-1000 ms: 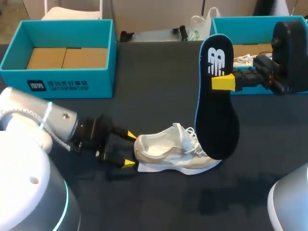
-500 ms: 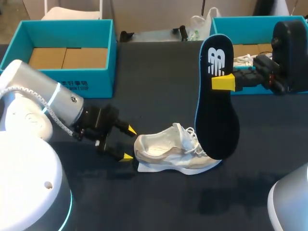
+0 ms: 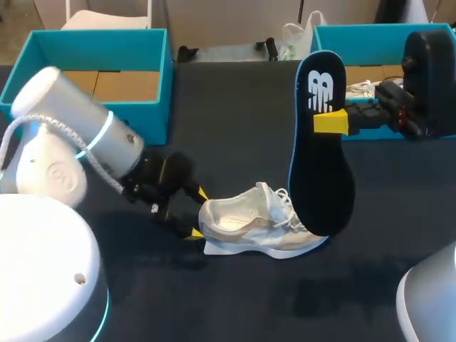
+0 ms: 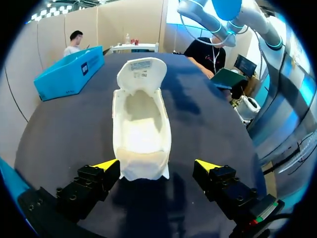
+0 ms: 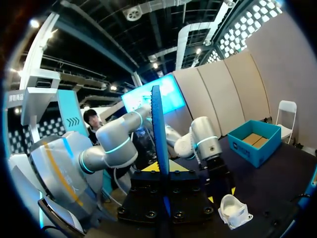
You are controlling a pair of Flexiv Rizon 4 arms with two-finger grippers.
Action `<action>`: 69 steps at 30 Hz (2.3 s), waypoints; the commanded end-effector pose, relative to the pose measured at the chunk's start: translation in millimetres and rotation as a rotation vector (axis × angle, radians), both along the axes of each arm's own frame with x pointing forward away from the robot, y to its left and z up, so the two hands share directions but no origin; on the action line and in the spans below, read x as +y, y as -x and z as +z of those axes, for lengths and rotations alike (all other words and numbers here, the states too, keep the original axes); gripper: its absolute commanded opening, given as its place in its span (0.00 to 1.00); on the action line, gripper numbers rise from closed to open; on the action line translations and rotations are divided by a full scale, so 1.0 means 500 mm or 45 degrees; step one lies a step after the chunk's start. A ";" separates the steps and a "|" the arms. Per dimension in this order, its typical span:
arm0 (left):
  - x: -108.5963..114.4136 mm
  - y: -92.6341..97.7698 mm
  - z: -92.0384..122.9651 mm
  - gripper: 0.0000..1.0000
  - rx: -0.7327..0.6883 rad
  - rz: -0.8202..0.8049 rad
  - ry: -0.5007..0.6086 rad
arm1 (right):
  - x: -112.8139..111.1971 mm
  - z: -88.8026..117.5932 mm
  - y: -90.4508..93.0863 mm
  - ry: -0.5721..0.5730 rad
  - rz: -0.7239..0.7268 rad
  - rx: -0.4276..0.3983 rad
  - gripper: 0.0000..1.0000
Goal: Take the shoe out of the shoebox, open the shoe tongue, remove and reinsert the insole, then place the shoe into the shoebox
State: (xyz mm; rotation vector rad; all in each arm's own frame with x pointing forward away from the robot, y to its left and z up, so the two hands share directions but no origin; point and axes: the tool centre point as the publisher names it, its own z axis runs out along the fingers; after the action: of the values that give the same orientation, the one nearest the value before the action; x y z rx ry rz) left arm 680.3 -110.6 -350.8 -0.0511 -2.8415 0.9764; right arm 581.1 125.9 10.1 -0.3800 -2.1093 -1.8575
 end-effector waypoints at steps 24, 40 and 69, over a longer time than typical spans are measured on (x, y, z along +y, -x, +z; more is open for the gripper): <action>-0.038 -0.006 0.010 1.00 0.007 -0.013 -0.544 | 0.004 0.001 -0.003 0.002 0.001 0.002 0.00; -0.021 -0.020 0.017 1.00 -0.057 0.052 -0.641 | 0.004 0.001 -0.003 0.002 0.001 0.002 0.00; -0.111 -0.068 0.046 1.00 -0.110 0.079 -0.690 | 0.004 0.001 -0.003 0.002 0.001 0.002 0.00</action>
State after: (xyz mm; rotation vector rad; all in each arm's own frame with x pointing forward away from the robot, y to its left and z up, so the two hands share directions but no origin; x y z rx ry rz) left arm 706.2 -153.2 -320.7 0.0504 -3.0925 0.2370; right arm 581.3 125.6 10.6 -0.3798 -2.1099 -1.8562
